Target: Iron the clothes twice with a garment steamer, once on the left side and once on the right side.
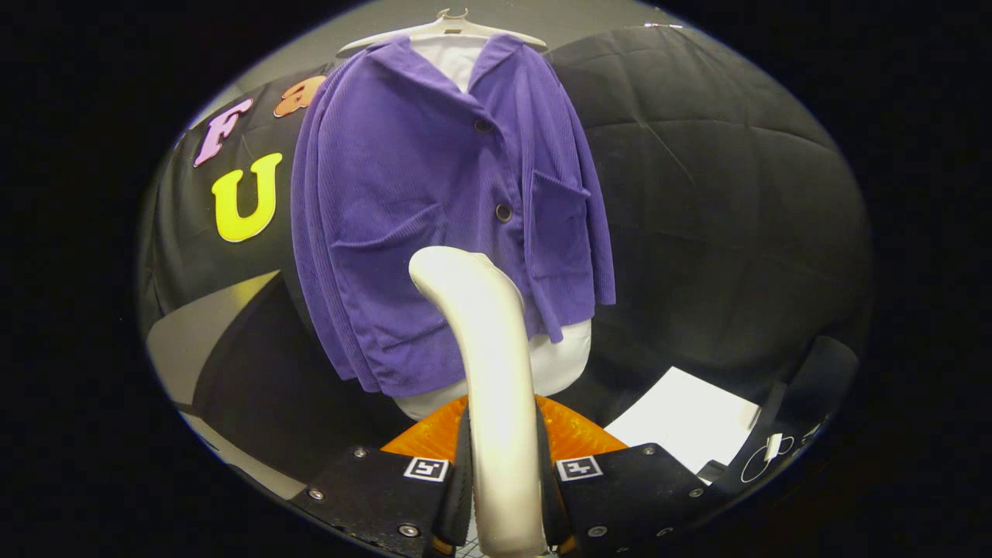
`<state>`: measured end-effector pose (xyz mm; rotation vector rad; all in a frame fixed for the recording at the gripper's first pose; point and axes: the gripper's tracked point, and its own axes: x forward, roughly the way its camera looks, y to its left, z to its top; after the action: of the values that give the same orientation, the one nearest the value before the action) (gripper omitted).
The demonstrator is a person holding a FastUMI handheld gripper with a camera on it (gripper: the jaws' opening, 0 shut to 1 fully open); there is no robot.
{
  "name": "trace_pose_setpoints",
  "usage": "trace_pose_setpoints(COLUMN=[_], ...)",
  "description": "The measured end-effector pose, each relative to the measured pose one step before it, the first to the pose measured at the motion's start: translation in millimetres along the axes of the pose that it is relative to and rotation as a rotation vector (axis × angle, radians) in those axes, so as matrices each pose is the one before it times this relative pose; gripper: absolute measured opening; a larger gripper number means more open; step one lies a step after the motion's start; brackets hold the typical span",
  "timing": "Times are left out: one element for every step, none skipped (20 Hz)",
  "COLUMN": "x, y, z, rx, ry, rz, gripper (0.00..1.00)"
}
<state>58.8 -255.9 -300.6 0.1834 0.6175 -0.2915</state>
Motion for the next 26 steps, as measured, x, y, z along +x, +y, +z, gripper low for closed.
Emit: trace_pose_setpoints(x=[-9.26,-7.71,-6.08,-4.62,-3.36,-2.06,-0.2,1.07,1.57,1.82,1.56,1.81,1.58,2.12,1.78,1.96,2.34,2.06,2.17,4.8,4.86,5.05,4.17,-0.53,3.45,3.96], y=[-2.11,-3.36,-5.09,-6.01,-4.36,-5.2,-6.35,-4.18,-2.77,-5.12,-6.7,-7.09,-5.14,-4.18,-4.0,-4.23,-4.69,-2.22,-2.53,-2.1,-2.54,-0.49,-1.2,-2.13,-0.95,1.07], z=[12.53,15.08,13.06,12.66,10.07,10.41,10.86,9.64,7.47,5.86,7.34,8.08,8.94,10.21,9.97,10.49,8.46,9.66,9.11,8.95,6.75,7.17,9.78,13.1,10.96,10.51], rx=[-0.01881,-0.02083,-0.01096,-0.00458,-0.00217,-0.00046,0.00044,0.00265,0.00209,-0.00352,-0.01363,-0.01246,-0.00048,0.00932,0.01108,0.0086,0.00685,0.00477,0.0053,0.00582,0.00674,0.00476,-0.00347,-0.00375,0.00445,0.01066], ry=[-0.03752,-0.04064,-0.02601,-0.01793,-0.01691,-0.01281,-0.01395,-0.01376,-0.00451,-0.00211,-0.00379,-0.00624,-0.00883,-0.01355,-0.01552,-0.01582,-0.01359,-0.01808,-0.02058,-0.01867,-0.01054,-0.00612,-0.01907,-0.01961,-0.01731,-0.02022], rz=[0.01507,0.00922,0.00121,0.00034,0.0,-0.00077,-0.00229,0.00346,0.01183,0.00205,-0.00877,-0.01051,-0.00449,-0.00157,-0.00316,-0.0039,-0.00113,0.00543,0.00609,0.00153,0.00166,0.00175,-0.00266,-0.00576,-0.00422,-0.00176], gripper=[0.36,0.36,0.36,0.36,0.36,0.36,0.36,0.36,0.36,0.36,0.36,0.36,0.36,0.36,0.36,0.36,0.36,0.36,0.36,0.36,0.36,0.36,0.36,0.36,0.36,0.36])
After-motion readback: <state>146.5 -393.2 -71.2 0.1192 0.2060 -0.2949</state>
